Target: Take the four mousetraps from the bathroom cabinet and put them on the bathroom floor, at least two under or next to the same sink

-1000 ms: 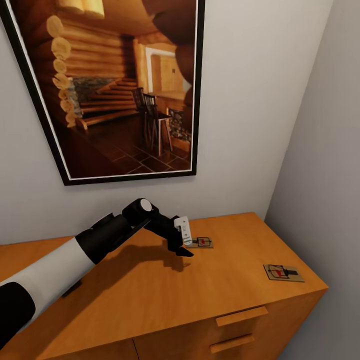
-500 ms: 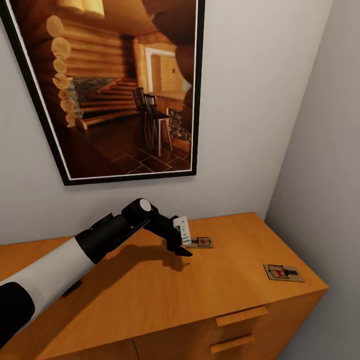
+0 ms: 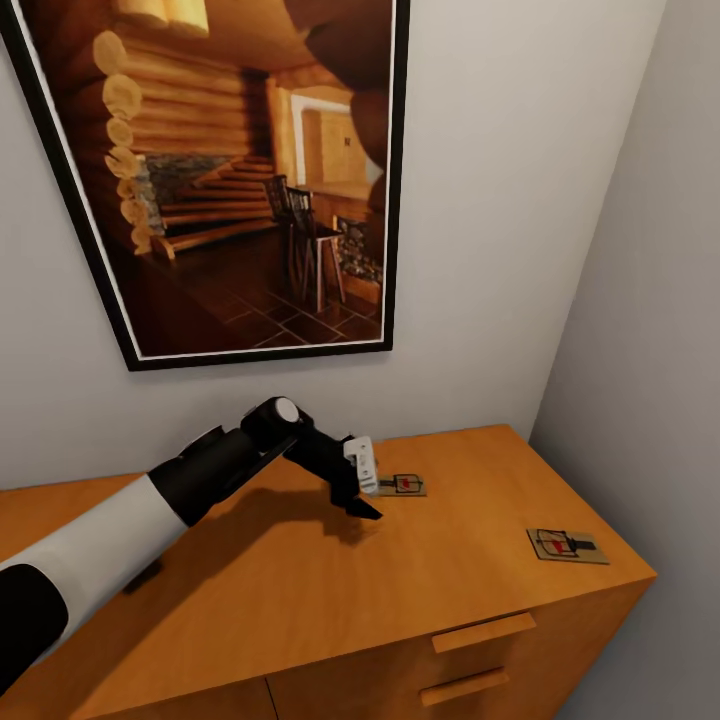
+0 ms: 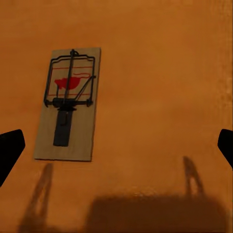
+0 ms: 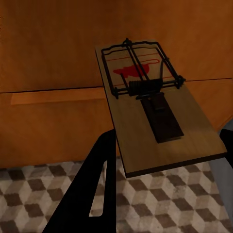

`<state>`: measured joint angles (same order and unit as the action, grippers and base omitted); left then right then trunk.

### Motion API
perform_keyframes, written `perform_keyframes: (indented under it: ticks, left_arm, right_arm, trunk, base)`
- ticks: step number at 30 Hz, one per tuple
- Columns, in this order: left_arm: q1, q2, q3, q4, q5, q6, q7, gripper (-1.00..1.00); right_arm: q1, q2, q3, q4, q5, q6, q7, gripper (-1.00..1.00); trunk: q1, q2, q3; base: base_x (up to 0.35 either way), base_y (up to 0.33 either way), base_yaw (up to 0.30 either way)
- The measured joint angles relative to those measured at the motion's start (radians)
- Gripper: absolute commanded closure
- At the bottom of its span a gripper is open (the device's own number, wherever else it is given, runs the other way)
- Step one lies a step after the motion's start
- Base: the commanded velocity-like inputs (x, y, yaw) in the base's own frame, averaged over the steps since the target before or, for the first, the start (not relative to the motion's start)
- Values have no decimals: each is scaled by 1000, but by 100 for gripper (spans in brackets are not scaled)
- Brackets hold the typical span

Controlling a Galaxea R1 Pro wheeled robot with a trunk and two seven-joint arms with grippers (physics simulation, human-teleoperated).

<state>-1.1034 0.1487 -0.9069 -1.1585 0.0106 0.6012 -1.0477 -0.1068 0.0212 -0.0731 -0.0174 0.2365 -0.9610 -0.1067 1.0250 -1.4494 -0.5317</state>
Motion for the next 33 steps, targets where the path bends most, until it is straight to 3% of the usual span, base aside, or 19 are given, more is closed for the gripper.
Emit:
perform_keyframes:
  ticks: [3,6,13,33]
  left_arm:
    - [0,1,26,19,0,-43,-72,-100]
    - [0,1,48,25,-1,-54,-91,-100]
    - [0,0,64,28,-1,-61,-103,-100]
    - [0,-5,65,33,-3,-62,-95,-100]
  right_arm:
    - [0,0,0,0,0,0,0,100]
    - [0,0,0,0,0,0,0,100]
    - [0,0,0,0,0,0,0,100]
    - [0,0,0,0,0,0,0,100]
  trunk:
    - [0,0,0]
    - [0,0,0]
    - [0,0,0]
    - [0,0,0]
  base:
    - [0,0,0]
    - [0,0,0]
    - [0,0,0]
    - [0,0,0]
